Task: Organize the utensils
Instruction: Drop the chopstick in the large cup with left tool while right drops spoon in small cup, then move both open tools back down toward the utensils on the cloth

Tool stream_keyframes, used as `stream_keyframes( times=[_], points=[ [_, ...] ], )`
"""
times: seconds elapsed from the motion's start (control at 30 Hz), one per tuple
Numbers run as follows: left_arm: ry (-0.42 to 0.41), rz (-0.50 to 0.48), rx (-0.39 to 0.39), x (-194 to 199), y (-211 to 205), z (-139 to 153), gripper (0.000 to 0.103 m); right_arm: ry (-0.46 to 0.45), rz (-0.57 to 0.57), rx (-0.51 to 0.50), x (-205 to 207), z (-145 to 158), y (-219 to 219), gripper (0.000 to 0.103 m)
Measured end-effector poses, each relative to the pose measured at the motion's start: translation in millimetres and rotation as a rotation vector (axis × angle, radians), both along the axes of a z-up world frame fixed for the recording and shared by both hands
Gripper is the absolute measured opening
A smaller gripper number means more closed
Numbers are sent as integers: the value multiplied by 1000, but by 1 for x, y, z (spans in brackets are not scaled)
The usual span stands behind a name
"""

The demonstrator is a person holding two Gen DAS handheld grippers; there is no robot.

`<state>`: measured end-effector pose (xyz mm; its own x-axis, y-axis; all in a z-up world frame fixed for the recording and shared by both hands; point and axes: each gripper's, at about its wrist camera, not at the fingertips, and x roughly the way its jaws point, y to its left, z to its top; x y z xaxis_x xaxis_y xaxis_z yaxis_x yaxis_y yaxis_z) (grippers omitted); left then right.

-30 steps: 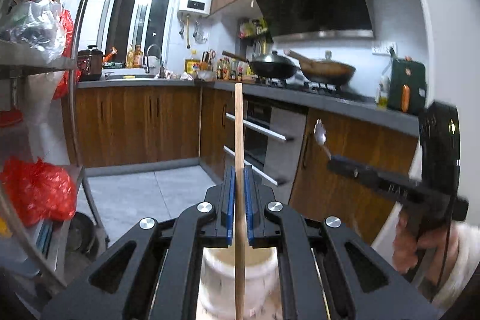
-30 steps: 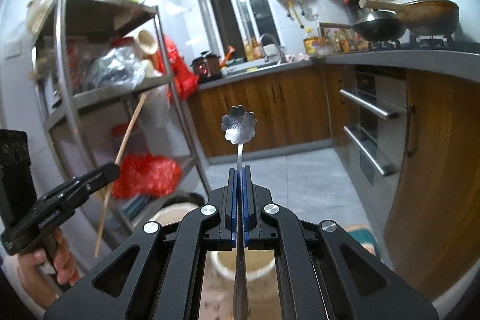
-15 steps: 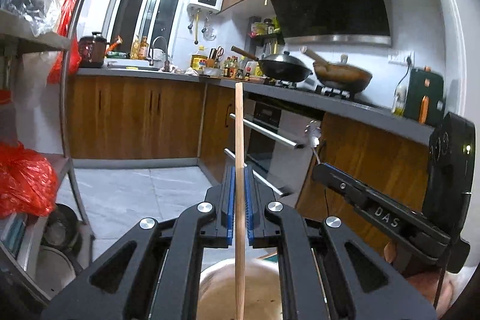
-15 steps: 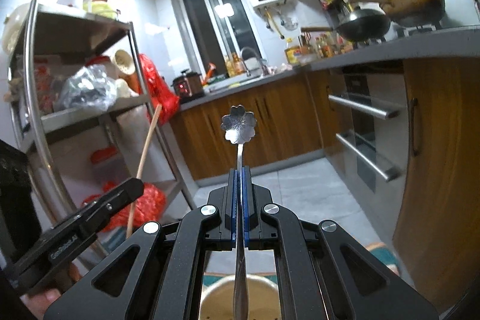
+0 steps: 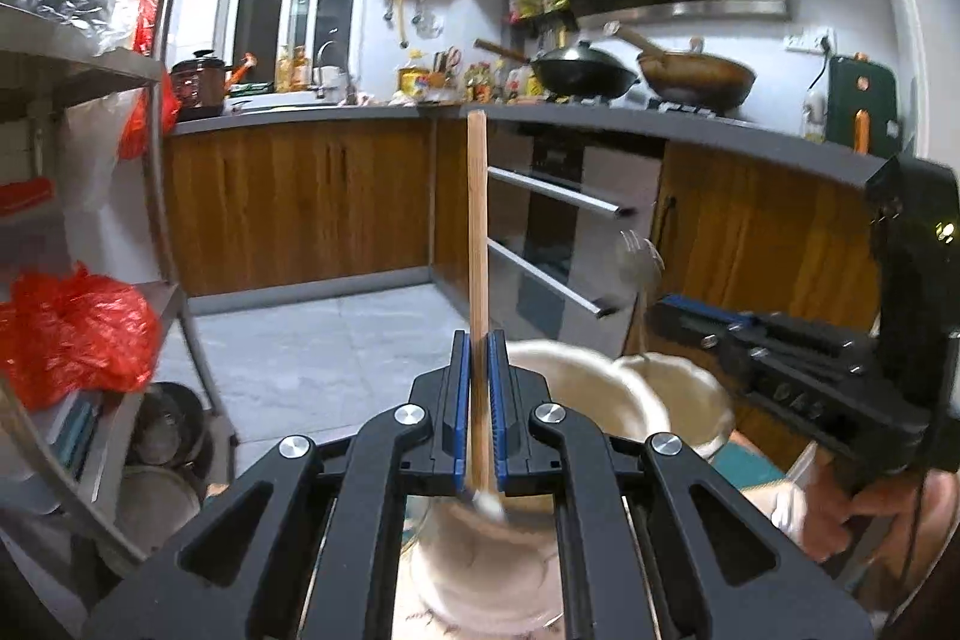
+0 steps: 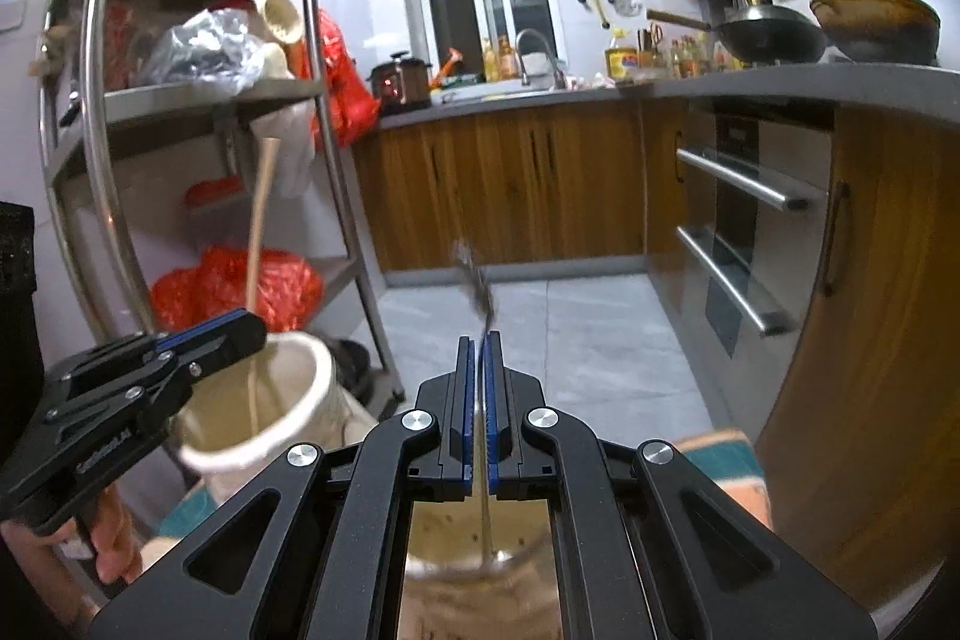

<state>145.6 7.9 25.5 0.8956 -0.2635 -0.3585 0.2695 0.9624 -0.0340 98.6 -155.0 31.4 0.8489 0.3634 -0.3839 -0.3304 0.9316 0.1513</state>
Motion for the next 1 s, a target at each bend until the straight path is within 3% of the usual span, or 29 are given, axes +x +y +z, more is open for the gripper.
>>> stream_keyframes(
  times=[0.2, 0.33, 0.4, 0.43, 0.47, 0.6, 0.67, 0.73, 0.77, 0.83, 1.0],
  points=[
    [-8, 12, 26, -7, -2, 0, 6, 30, -13, 1, -6, -8, -5, 4],
    [3, 24, 33, -6, -2, 4, 16, 36, -13, 20, -12, -7, -10, 4],
    [3, 36, 31, -8, -1, 7, 31, 29, -14, 25, -19, -3, -13, 4],
    [-4, 47, 31, -10, 0, 9, 46, 24, -16, 26, -23, -1, -15, 6],
    [-17, 51, 20, -13, 2, 12, 52, 19, -18, 27, -26, 2, -17, 9],
    [-25, 55, 13, -21, 5, 20, 59, -22, -18, 35, -46, 13, -25, 32],
    [-32, 61, 13, -28, 6, 23, 80, -48, -8, 35, -58, 19, -29, 49],
    [-51, 65, 18, -37, 7, 26, 91, -74, -6, 32, -69, 25, -32, 74],
    [-63, 69, 27, -42, 6, 27, 98, -94, -3, 30, -76, 28, -34, 78],
    [-78, 77, 48, -51, 4, 29, 98, -114, -8, 14, -86, 32, -38, 91],
    [-72, 72, 75, -74, 3, 27, 98, -116, -55, -12, -107, 27, -55, 97]
  ],
)
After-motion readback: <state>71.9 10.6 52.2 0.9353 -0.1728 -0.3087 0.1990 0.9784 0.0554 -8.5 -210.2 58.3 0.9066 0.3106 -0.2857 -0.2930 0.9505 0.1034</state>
